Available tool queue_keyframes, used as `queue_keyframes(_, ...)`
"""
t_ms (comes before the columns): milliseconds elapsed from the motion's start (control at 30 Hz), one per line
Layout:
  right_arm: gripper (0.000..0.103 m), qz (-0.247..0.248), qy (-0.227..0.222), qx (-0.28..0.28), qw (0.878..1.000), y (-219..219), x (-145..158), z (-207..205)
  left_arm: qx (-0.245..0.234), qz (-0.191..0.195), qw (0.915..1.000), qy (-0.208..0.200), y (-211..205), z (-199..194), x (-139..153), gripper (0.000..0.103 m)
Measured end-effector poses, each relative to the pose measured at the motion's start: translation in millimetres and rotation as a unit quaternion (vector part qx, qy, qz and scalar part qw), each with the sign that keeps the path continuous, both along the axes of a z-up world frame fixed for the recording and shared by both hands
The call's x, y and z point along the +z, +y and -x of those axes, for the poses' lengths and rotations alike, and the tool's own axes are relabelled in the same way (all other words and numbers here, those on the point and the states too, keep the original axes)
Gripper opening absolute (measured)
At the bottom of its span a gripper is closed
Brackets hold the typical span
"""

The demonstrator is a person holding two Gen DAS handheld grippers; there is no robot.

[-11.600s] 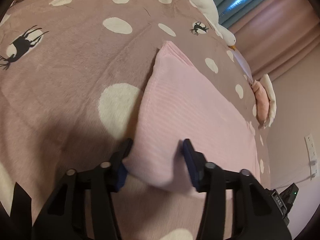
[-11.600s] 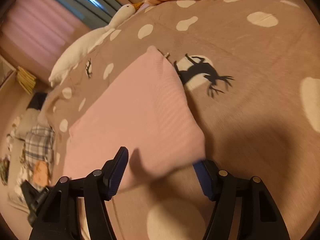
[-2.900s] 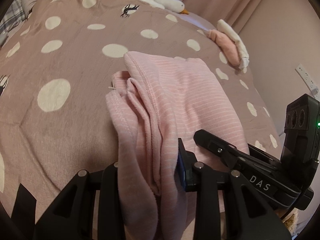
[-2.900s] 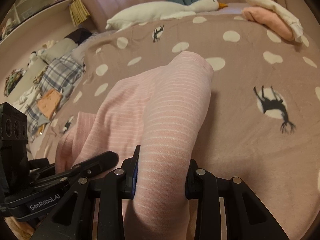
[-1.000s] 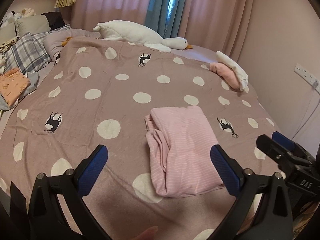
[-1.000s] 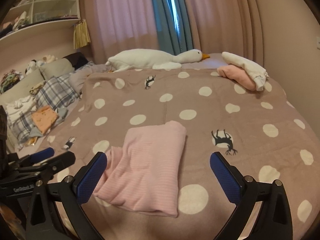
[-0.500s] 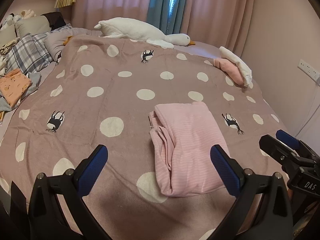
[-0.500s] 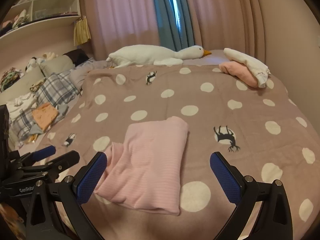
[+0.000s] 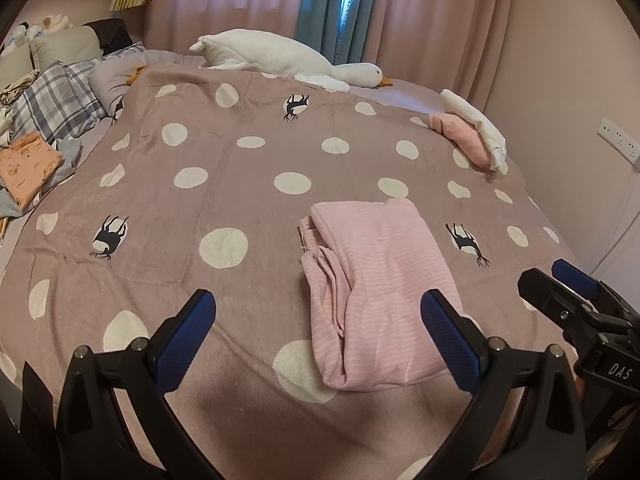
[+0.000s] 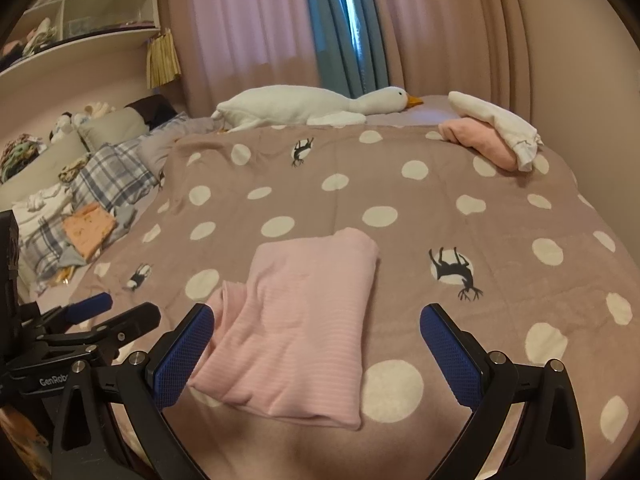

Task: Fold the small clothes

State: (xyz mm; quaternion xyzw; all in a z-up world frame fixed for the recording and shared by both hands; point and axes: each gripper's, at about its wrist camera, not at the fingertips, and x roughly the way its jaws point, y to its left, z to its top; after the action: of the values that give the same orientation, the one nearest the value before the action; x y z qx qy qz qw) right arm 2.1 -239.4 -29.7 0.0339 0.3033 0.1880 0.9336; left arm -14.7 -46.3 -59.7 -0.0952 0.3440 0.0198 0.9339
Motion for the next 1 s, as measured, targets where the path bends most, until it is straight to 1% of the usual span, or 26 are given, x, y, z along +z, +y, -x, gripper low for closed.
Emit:
queue_keyframes(333, 0.102, 0.002, 0.002, -0.002, 1.000, 1.7, -4.1, 1.6, -0.001, 0.007, 0.9999, 0.011, -1.2, -1.0, -4.6, 0.103)
queue_keyframes(1000, 0.102, 0.007, 0.013, -0.006, 1.000, 0.2, -11.1, 1.3, 0.004, 0.012, 0.9999, 0.011, -0.4, -1.8, -4.1, 0.103)
